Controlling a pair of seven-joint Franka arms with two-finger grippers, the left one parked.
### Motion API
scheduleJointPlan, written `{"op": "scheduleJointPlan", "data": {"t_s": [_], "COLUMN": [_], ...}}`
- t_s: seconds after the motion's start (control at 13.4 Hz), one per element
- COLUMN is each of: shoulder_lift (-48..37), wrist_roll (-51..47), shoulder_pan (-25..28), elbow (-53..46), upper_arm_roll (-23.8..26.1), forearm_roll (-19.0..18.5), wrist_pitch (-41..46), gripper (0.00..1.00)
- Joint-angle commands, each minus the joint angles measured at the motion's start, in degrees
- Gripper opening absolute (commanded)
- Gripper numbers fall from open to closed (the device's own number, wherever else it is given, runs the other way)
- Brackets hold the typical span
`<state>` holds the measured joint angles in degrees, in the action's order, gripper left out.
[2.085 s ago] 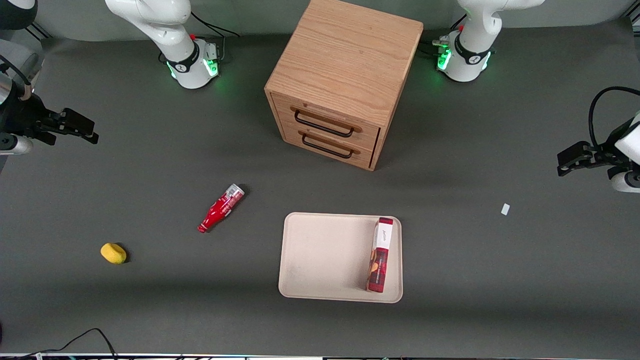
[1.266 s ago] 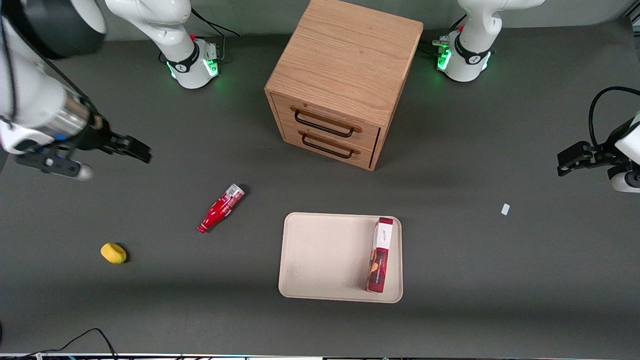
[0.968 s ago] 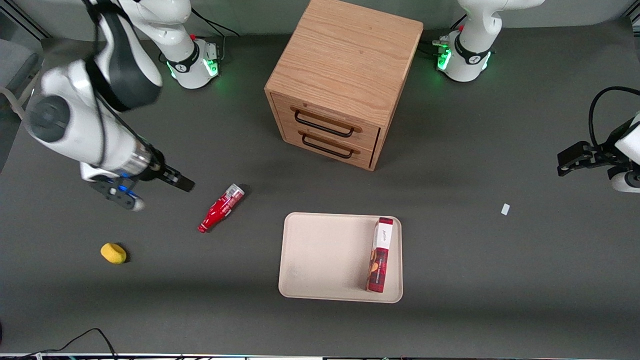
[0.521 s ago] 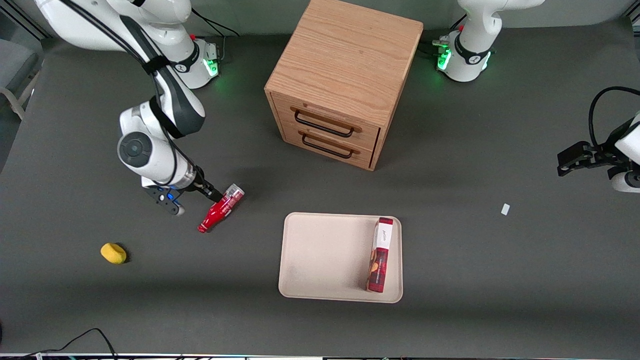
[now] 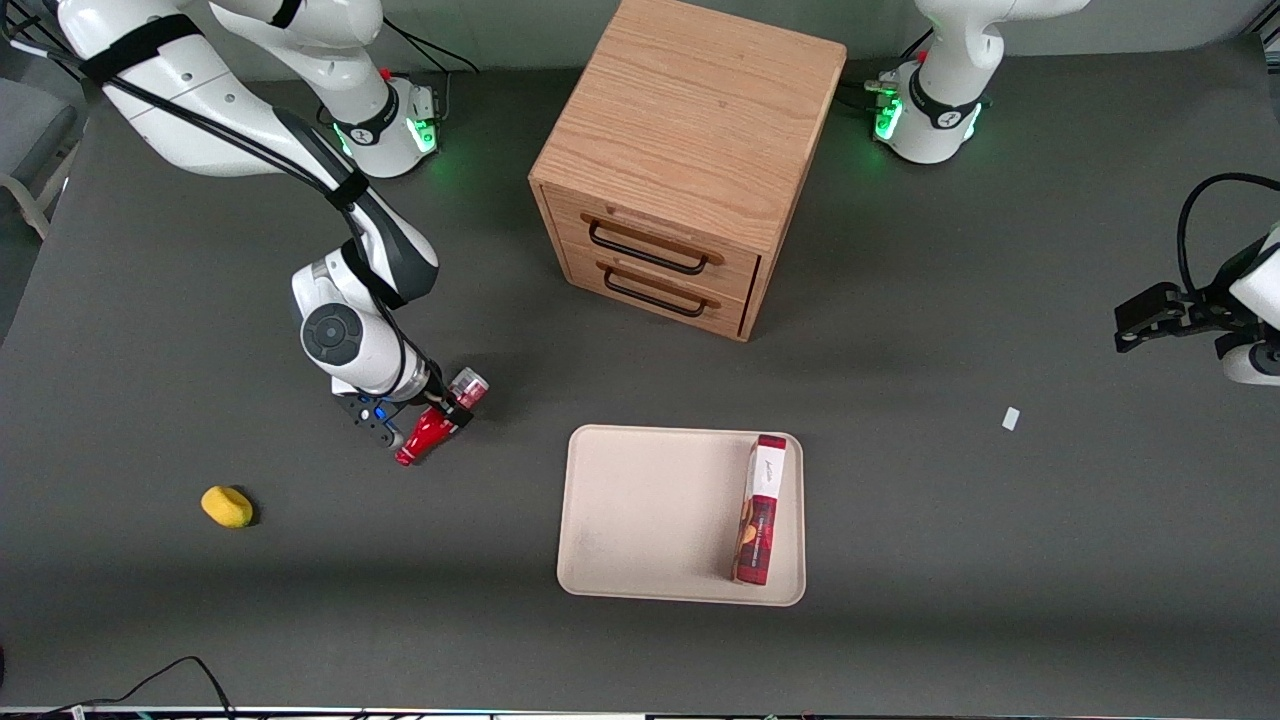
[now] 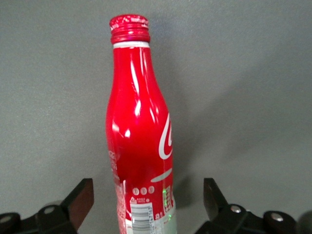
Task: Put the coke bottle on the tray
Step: 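Lower the right gripper and close it around the bottle's body, then lift the bottle with the right gripper and carry it over the tray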
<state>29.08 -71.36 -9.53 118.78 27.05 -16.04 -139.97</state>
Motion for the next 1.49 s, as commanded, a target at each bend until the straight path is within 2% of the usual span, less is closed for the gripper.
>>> {"op": "scheduleJointPlan", "data": {"t_s": [0.0,0.15,0.37,0.6,0.67,0.82,0.97,1.12,1.41], "shoulder_lift": [1.8,2.3,2.6,2.6,2.6,1.3,0.0,0.0,1.1], "wrist_roll": [-2.2,-2.3,-2.3,-2.2,-2.2,-1.7,-0.7,1.6,12.1], "shoulder_pan": [0.2,-0.2,-0.4,-0.5,-0.5,-0.3,0.0,-0.1,0.6], "elbow": [-0.8,-0.8,-0.9,-1.4,-1.7,-3.5,-8.8,-16.7,-32.2], "upper_arm_roll": [-0.4,-0.6,-0.7,-0.7,-0.7,-0.5,0.2,3.4,8.0], "forearm_roll": [-2.6,-5.2,-6.4,-6.4,-6.4,-6.4,-6.2,-5.8,-5.4], "wrist_pitch": [-2.0,-2.1,-2.5,-2.6,-2.5,-1.0,6.9,16.8,29.9], "gripper": [1.0,0.99,0.77,0.09,0.0,0.0,0.0,0.0,0.0]}}
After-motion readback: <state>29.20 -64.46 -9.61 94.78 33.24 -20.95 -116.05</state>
